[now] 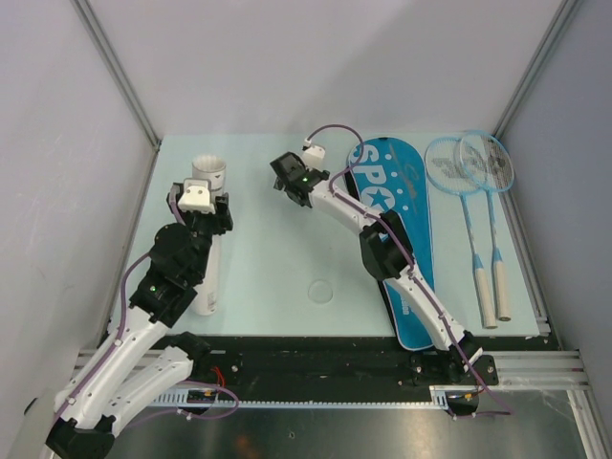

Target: Pack up the badminton gear

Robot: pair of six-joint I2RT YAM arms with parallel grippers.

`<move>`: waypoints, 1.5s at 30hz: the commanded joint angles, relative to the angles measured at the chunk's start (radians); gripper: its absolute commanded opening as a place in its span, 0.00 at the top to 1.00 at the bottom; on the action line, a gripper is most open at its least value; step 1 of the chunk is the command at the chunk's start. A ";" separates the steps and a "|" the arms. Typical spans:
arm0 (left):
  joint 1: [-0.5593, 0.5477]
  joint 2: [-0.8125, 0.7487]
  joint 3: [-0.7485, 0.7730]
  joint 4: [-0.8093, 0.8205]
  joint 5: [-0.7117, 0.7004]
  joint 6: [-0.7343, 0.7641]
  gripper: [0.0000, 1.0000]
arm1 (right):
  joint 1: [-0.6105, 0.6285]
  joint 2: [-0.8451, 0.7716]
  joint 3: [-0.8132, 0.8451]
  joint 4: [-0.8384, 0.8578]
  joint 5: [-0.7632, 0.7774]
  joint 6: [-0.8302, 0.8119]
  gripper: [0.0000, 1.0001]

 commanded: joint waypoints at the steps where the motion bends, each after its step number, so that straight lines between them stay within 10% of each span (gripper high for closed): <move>1: 0.005 -0.009 -0.002 0.073 -0.002 -0.008 0.92 | 0.006 0.022 0.043 0.075 0.043 -0.071 0.01; 6: 0.005 -0.003 0.002 0.073 0.021 -0.007 0.92 | 0.020 0.033 0.050 0.090 0.081 -0.151 0.02; 11: 0.005 0.006 0.007 0.073 0.032 -0.007 0.91 | 0.026 -0.019 -0.006 0.019 0.111 -0.160 0.30; 26: 0.008 0.017 0.004 0.073 0.104 -0.019 0.89 | 0.067 -0.381 -0.472 0.104 0.074 -0.377 0.19; 39: 0.008 0.033 0.010 0.072 0.154 -0.024 0.89 | 0.064 -0.441 -0.703 0.332 -0.015 -0.526 0.31; 45: 0.008 0.043 0.007 0.072 0.159 -0.018 0.89 | 0.067 -0.485 -0.816 0.455 -0.012 -0.570 0.84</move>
